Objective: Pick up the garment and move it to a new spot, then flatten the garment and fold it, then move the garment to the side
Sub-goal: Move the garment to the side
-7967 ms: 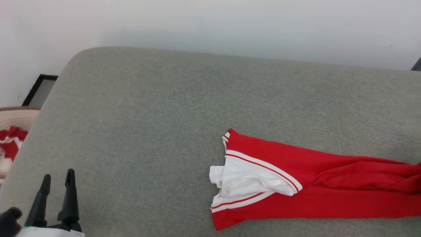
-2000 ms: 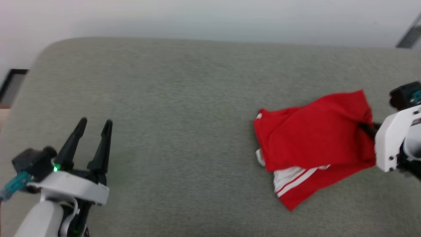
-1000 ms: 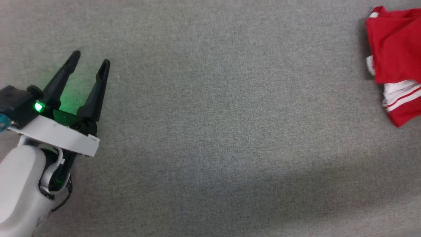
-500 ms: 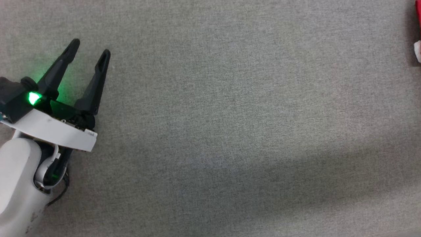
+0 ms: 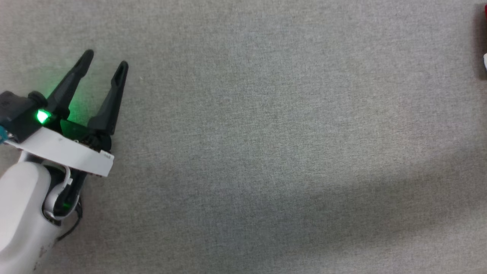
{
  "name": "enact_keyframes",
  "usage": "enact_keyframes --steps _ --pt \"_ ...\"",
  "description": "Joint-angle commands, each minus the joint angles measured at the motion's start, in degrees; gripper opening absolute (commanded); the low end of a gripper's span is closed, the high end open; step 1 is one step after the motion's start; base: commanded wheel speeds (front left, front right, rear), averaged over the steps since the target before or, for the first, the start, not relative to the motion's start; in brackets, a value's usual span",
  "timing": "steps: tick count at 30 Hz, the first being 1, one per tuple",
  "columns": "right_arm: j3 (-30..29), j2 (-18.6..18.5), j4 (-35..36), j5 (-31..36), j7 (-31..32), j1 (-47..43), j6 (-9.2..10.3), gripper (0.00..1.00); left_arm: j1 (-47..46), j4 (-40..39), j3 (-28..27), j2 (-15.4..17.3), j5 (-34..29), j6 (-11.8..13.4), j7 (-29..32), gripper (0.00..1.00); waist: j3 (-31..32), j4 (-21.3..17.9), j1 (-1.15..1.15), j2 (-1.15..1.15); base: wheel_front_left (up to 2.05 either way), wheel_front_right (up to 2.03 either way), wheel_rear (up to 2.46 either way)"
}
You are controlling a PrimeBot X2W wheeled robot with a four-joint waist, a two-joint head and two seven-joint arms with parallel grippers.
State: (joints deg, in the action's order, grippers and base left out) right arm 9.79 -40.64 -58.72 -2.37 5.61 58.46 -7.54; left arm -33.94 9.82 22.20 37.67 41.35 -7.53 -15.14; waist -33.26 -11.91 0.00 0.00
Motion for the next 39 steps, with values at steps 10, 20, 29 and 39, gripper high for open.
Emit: enact_keyframes --steps 10,20,29,39 --pt "-0.8 1.8 -5.1 0.5 -8.6 2.6 0.11 1.0 5.0 1.8 -1.9 -1.9 0.5 0.1 0.0 1.0 8.5 1.5 0.0 0.0 0.0 0.0 0.0" --pt "-1.9 10.8 -6.7 -2.2 -19.6 -2.8 0.11 1.0 14.3 3.4 -5.3 -5.3 -0.8 0.2 0.0 1.0 20.2 5.7 0.0 0.0 0.0 0.0 0.0" --pt "-3.9 18.5 4.3 -3.9 -20.8 -15.7 0.11 1.0 24.0 2.8 -10.2 -7.5 -3.3 0.5 0.0 1.0 28.9 9.8 0.0 0.0 0.0 0.0 0.0" --pt "-7.5 23.0 23.5 -6.1 -20.8 -33.6 0.11 1.0 34.1 -1.0 -19.3 -11.3 -8.4 1.9 0.0 1.0 34.2 12.0 0.0 0.0 0.0 0.0 0.0"
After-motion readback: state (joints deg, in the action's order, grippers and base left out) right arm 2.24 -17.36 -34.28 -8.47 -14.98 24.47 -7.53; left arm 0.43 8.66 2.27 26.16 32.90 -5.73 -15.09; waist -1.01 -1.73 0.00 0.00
